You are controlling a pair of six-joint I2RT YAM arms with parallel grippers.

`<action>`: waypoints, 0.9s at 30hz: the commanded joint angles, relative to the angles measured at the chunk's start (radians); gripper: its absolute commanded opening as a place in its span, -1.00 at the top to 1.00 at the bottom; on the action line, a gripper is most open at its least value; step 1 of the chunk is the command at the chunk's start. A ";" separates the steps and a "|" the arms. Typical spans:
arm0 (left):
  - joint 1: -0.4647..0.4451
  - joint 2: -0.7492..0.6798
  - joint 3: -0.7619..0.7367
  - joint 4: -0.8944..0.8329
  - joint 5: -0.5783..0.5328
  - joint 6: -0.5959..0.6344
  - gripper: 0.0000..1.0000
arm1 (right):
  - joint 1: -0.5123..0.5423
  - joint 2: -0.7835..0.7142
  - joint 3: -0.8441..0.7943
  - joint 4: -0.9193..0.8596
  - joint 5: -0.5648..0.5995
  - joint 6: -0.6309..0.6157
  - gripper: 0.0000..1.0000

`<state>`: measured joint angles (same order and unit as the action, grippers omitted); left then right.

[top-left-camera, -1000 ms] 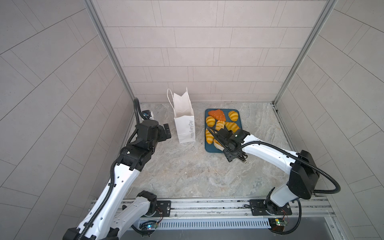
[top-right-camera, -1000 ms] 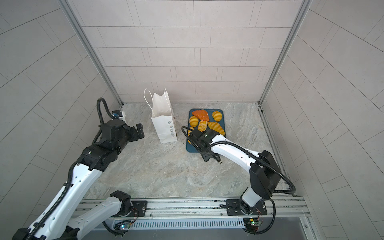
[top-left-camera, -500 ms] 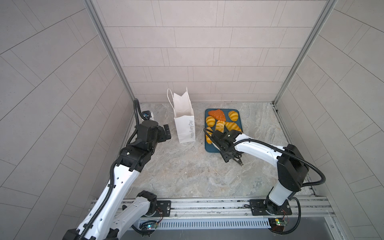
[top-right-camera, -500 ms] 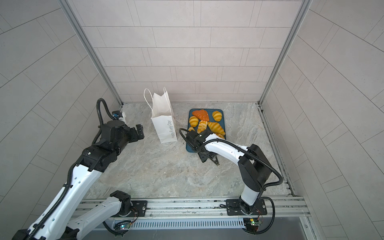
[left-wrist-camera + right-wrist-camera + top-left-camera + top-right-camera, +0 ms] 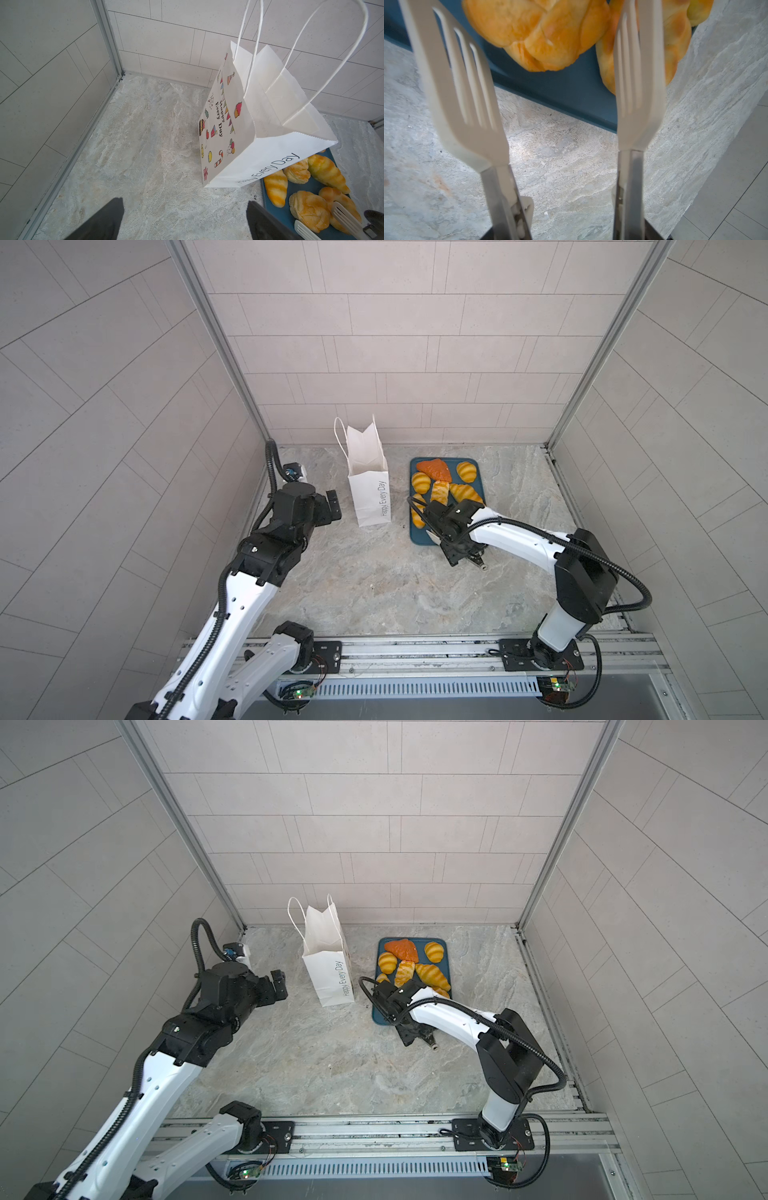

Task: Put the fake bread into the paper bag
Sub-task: 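Close the tongs on the braided bun with the right gripper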

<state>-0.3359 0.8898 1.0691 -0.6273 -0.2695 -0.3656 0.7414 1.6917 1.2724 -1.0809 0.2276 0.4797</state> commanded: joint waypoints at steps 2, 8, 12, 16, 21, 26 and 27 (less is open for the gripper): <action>0.004 -0.029 -0.022 -0.017 -0.016 0.004 -1.00 | -0.003 0.016 0.060 -0.020 0.009 -0.012 -0.39; 0.005 -0.050 -0.036 -0.021 -0.029 0.004 -1.00 | -0.001 0.023 0.074 -0.025 0.004 -0.026 -0.35; 0.005 -0.055 -0.037 -0.025 -0.031 0.007 -1.00 | -0.002 0.050 0.081 -0.034 0.006 -0.037 -0.35; 0.005 -0.063 -0.039 -0.029 -0.032 0.008 -1.00 | -0.001 0.079 0.091 -0.046 0.013 -0.047 -0.35; 0.005 -0.072 -0.044 -0.031 -0.037 0.006 -1.00 | -0.002 0.098 0.108 -0.050 0.012 -0.055 -0.35; 0.005 -0.072 -0.047 -0.032 -0.036 0.002 -1.00 | -0.007 0.106 0.113 -0.060 0.007 -0.068 -0.29; 0.005 -0.072 -0.047 -0.032 -0.036 0.001 -1.00 | -0.008 0.106 0.111 -0.064 0.005 -0.071 -0.27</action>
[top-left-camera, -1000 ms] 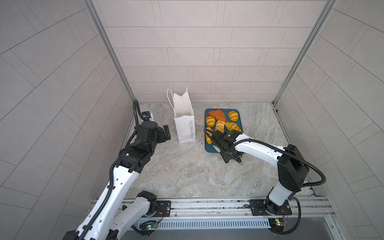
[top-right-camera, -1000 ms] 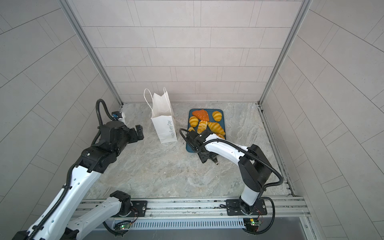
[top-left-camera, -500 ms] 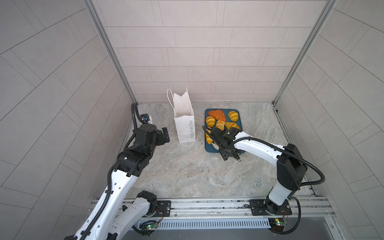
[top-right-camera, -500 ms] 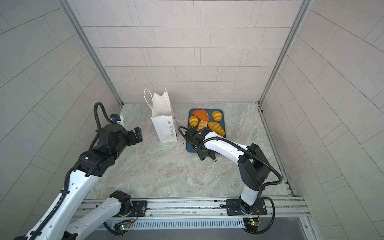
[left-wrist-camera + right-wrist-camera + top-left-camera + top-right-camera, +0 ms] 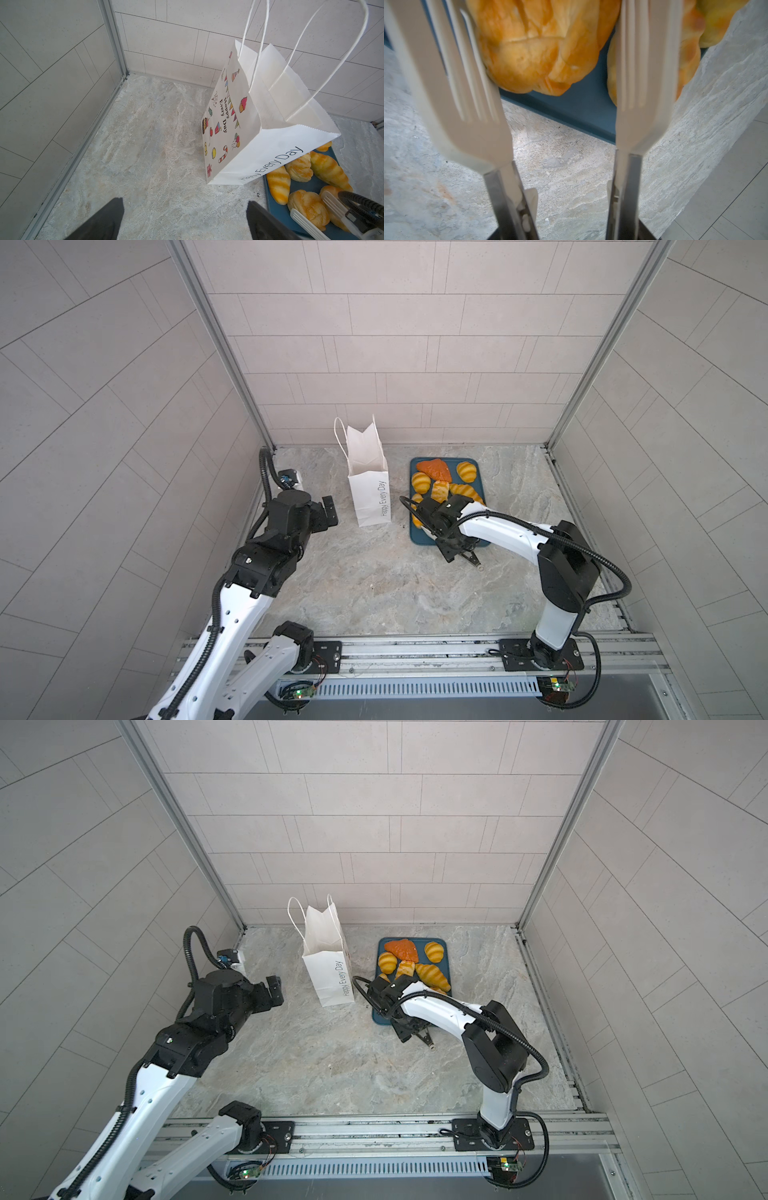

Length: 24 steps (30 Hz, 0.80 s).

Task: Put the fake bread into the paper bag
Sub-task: 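Close the tongs on the braided bun with the right gripper, then lift the braided bun with the tongs and carry it toward the bag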

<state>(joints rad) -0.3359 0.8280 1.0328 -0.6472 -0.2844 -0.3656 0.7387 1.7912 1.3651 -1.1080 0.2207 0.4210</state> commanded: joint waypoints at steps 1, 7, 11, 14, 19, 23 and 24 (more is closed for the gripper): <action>0.005 -0.010 -0.011 -0.011 -0.020 0.001 -1.00 | -0.007 0.002 0.015 -0.038 0.005 -0.017 -0.24; 0.004 -0.005 -0.009 -0.006 -0.019 0.001 -1.00 | -0.016 -0.026 0.016 -0.057 -0.003 -0.048 -0.02; 0.005 -0.002 -0.002 -0.006 -0.017 -0.001 -1.00 | -0.028 -0.054 0.016 -0.057 -0.007 -0.072 0.16; 0.005 0.002 0.004 -0.004 -0.013 -0.007 -1.00 | -0.045 -0.094 0.001 -0.036 -0.040 -0.087 0.18; 0.005 0.010 0.004 -0.004 -0.005 -0.008 -1.00 | -0.092 -0.174 -0.043 0.028 -0.122 -0.108 0.20; 0.004 0.014 0.006 0.001 0.000 -0.009 -1.00 | -0.127 -0.221 -0.076 0.073 -0.182 -0.110 0.21; 0.005 0.016 0.006 0.003 0.002 -0.009 -1.00 | -0.134 -0.229 -0.085 0.084 -0.196 -0.109 0.21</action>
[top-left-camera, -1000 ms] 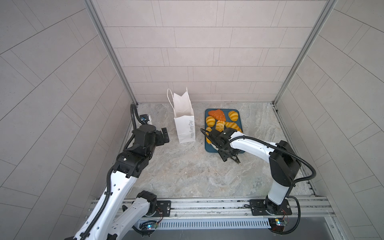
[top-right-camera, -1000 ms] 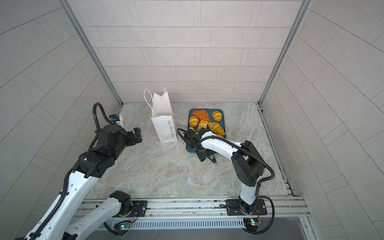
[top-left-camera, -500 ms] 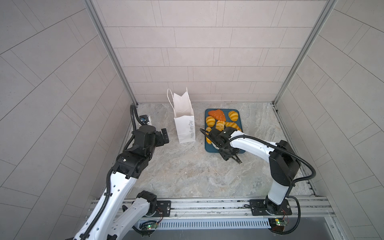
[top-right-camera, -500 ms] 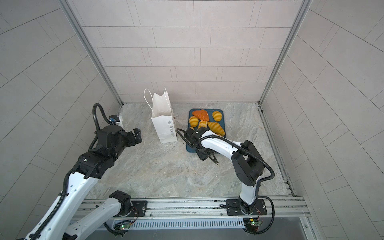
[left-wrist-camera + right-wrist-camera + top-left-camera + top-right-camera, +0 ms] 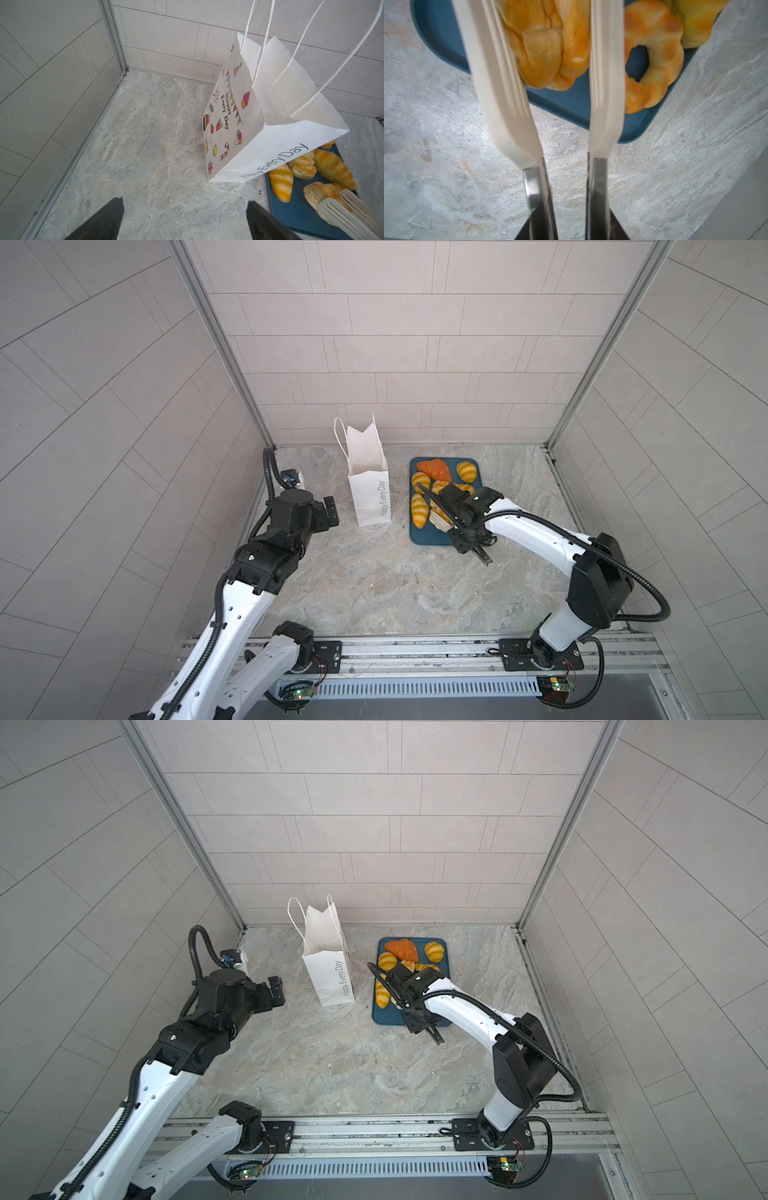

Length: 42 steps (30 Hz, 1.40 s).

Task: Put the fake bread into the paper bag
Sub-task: 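Lift the braided bun with the tongs and carry it toward the bag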

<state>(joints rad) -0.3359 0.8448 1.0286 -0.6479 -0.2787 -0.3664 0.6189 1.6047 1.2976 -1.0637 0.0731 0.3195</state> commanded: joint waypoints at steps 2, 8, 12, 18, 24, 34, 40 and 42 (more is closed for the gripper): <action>0.005 0.002 0.012 0.006 -0.003 -0.009 -1.00 | -0.031 -0.061 -0.031 0.059 -0.071 -0.007 0.21; 0.005 0.014 0.018 0.011 0.009 -0.010 -1.00 | -0.053 -0.131 -0.051 0.119 -0.153 -0.007 0.21; 0.005 0.025 0.024 0.020 0.027 -0.013 -1.00 | -0.052 -0.189 -0.056 0.157 -0.179 0.001 0.22; 0.005 0.039 0.029 0.045 0.062 -0.017 -1.00 | -0.053 -0.293 -0.070 0.216 -0.233 0.027 0.23; 0.005 0.058 0.033 0.061 0.079 -0.029 -1.00 | -0.042 -0.357 -0.058 0.256 -0.278 0.048 0.23; 0.005 0.083 0.051 0.067 0.087 -0.031 -1.00 | 0.046 -0.363 0.047 0.312 -0.317 0.063 0.22; 0.004 0.081 0.042 0.083 0.103 -0.045 -1.00 | 0.093 -0.324 0.134 0.338 -0.340 0.066 0.22; 0.004 0.083 0.042 0.082 0.104 -0.047 -1.00 | 0.094 -0.311 0.152 0.349 -0.348 0.075 0.23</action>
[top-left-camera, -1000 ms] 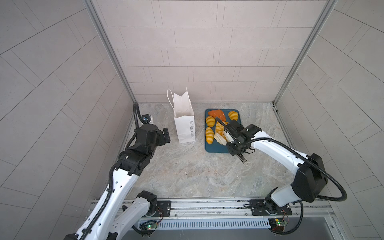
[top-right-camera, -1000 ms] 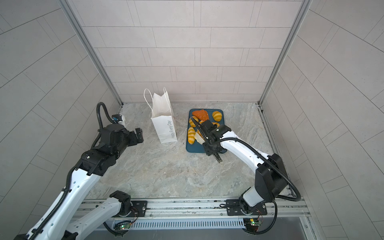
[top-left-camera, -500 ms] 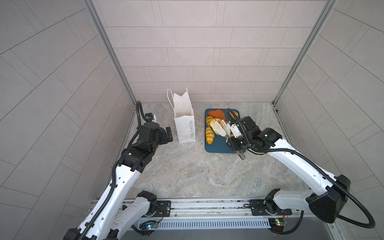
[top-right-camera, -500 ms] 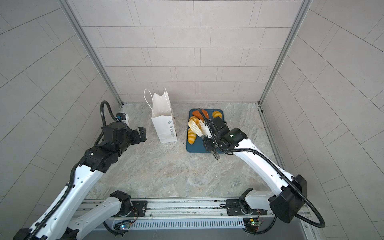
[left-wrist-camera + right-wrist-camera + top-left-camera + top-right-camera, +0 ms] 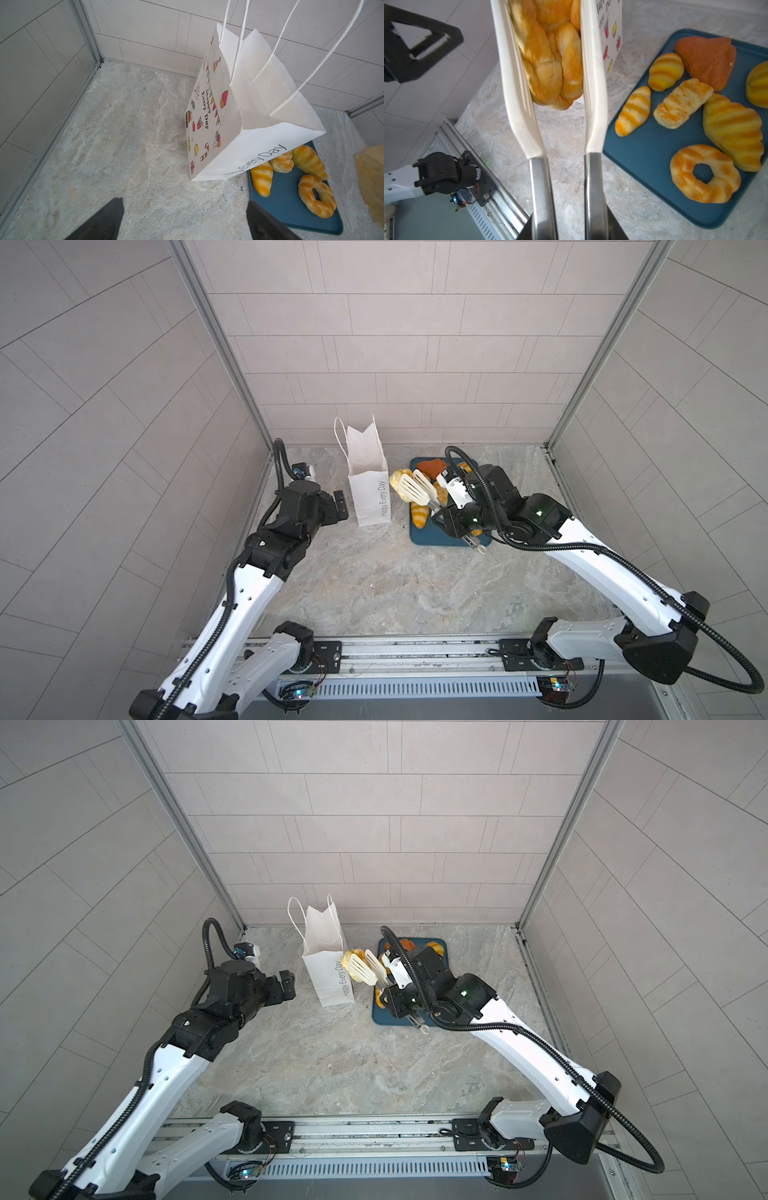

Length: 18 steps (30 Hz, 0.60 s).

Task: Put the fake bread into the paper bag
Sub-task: 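Lift the braided bun with the tongs and carry it toward the bag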

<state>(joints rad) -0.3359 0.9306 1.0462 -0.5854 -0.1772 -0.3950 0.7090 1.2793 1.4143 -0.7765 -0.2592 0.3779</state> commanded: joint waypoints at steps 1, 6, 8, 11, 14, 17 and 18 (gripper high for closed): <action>0.005 -0.003 0.025 0.020 0.005 -0.019 -1.00 | 0.004 0.020 0.043 0.069 -0.018 0.021 0.24; 0.005 -0.007 0.023 0.016 -0.002 -0.018 -1.00 | 0.020 0.074 0.135 0.073 -0.050 0.024 0.24; 0.005 -0.006 0.022 0.016 -0.002 -0.019 -1.00 | 0.031 0.108 0.183 0.062 -0.049 0.016 0.23; 0.005 -0.005 0.023 0.016 0.005 -0.019 -1.00 | 0.038 0.175 0.261 0.034 -0.044 0.018 0.23; 0.005 -0.003 0.023 0.014 0.007 -0.019 -1.00 | 0.040 0.235 0.334 0.002 -0.031 0.017 0.23; 0.005 -0.003 0.021 0.010 0.005 -0.019 -1.00 | 0.041 0.279 0.380 -0.007 -0.026 0.015 0.23; 0.005 -0.004 0.022 0.011 0.006 -0.019 -1.00 | 0.042 0.291 0.394 -0.007 -0.025 0.015 0.23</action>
<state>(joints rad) -0.3359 0.9306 1.0462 -0.5808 -0.1680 -0.4034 0.7471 1.5555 1.7592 -0.7822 -0.2939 0.3939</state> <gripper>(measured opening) 0.998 0.388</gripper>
